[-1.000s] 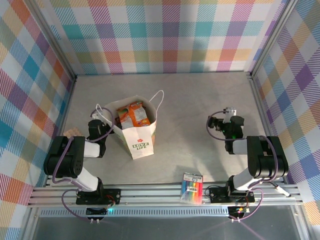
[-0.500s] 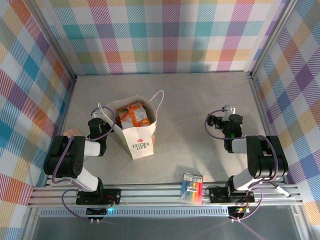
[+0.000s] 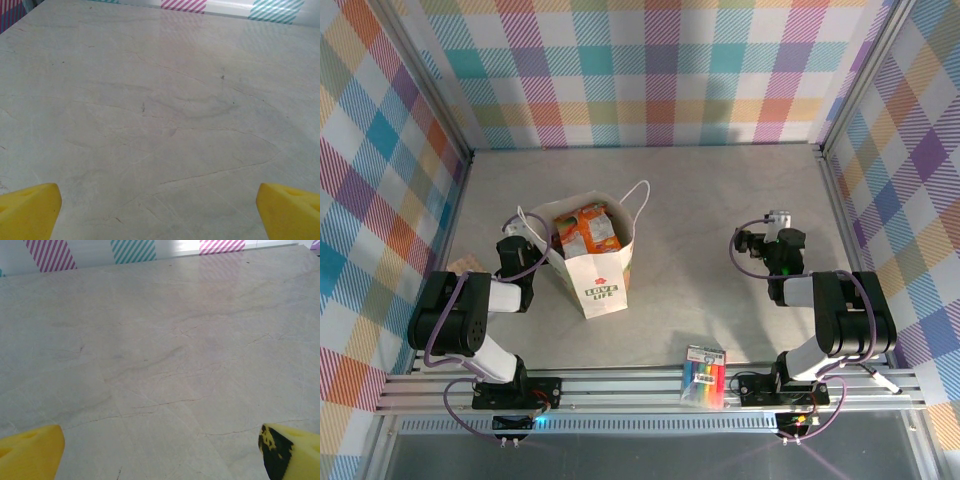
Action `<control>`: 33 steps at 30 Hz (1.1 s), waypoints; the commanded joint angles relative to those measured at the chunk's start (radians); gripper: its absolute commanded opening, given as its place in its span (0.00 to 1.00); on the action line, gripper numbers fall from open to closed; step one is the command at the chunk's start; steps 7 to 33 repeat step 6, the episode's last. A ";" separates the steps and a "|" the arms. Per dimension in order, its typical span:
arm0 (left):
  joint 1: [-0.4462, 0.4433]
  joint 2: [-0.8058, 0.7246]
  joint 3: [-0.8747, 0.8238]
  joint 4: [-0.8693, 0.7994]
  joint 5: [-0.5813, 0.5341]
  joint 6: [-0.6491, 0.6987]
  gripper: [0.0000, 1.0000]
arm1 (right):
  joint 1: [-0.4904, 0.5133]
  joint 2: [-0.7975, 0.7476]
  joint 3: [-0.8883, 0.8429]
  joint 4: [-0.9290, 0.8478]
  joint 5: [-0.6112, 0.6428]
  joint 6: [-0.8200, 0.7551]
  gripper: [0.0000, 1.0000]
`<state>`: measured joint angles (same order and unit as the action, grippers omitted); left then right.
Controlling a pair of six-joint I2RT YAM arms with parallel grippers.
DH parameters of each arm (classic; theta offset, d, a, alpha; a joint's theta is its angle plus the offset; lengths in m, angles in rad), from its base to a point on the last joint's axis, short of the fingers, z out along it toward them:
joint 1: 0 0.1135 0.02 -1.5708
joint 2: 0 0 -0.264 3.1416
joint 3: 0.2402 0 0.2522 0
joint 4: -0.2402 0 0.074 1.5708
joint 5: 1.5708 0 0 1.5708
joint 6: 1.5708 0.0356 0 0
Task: Place the snacks into the paper bag
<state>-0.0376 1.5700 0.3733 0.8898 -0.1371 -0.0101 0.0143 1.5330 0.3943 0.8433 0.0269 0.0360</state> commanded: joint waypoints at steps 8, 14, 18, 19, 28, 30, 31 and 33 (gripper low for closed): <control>-0.013 0.008 0.017 0.009 -0.003 0.002 0.99 | -0.002 0.004 0.011 0.000 0.005 -0.016 0.99; -0.013 0.008 0.017 0.009 -0.003 0.002 0.99 | -0.002 0.004 0.011 0.000 0.005 -0.016 0.99; -0.013 0.008 0.017 0.009 -0.003 0.002 0.99 | -0.002 0.004 0.011 0.000 0.005 -0.016 0.99; -0.013 0.008 0.017 0.009 -0.003 0.002 0.99 | -0.002 0.004 0.011 0.000 0.005 -0.016 0.99; -0.013 0.008 0.017 0.009 -0.003 0.002 0.99 | -0.002 0.004 0.011 0.000 0.005 -0.016 0.99; -0.013 0.008 0.017 0.009 -0.003 0.002 0.99 | -0.002 0.004 0.011 0.000 0.005 -0.016 0.99; -0.013 0.008 0.017 0.009 -0.003 0.002 0.99 | -0.002 0.004 0.011 0.000 0.005 -0.016 0.99; -0.013 0.008 0.017 0.009 -0.003 0.002 0.99 | -0.002 0.004 0.011 0.000 0.005 -0.016 0.99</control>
